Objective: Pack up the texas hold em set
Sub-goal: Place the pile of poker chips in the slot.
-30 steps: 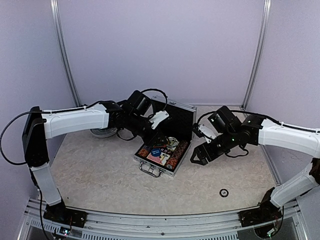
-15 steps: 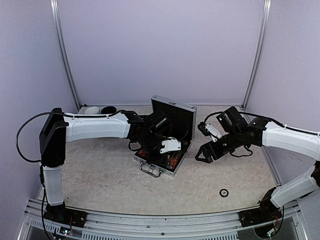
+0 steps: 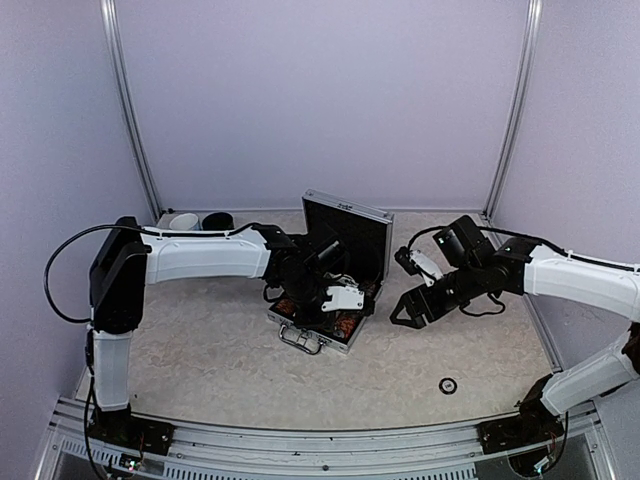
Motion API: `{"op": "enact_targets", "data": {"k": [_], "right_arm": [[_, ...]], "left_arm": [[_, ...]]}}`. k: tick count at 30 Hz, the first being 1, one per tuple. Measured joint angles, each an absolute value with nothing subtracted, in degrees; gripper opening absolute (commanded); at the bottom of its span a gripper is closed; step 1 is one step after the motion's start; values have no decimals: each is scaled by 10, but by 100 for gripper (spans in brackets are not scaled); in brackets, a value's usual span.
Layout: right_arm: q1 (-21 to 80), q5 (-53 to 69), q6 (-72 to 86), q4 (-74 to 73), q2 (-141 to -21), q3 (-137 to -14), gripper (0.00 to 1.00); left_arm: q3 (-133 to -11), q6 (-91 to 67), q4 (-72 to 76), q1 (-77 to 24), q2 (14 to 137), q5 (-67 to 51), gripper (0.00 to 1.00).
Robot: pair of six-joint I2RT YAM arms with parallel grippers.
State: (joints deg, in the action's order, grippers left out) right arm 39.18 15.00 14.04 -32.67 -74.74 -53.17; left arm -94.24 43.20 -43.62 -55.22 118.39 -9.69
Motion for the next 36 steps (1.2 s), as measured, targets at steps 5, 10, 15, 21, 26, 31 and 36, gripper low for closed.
{"op": "enact_targets", "data": {"k": [5, 10, 15, 21, 26, 31, 36], "right_arm": [[392, 153, 140, -326, -747, -526, 73], [392, 154, 140, -325, -747, -521, 73], [392, 154, 140, -326, -747, -518, 73], [392, 154, 140, -325, -747, -518, 73], [392, 154, 140, -326, -745, -516, 73], [392, 155, 140, -326, -740, -512, 72], [392, 155, 140, -327, -738, -509, 72]], "left_arm": [[-948, 441, -443, -552, 1189, -91, 0], [-959, 446, -443, -552, 1191, -87, 0], [-960, 454, -443, -552, 1194, -85, 0], [-961, 458, -443, -554, 1202, -84, 0], [-961, 464, -442, -555, 1211, -79, 0], [-962, 467, -442, -555, 1212, -73, 0], [-962, 472, -442, -558, 1212, -68, 0]]}}
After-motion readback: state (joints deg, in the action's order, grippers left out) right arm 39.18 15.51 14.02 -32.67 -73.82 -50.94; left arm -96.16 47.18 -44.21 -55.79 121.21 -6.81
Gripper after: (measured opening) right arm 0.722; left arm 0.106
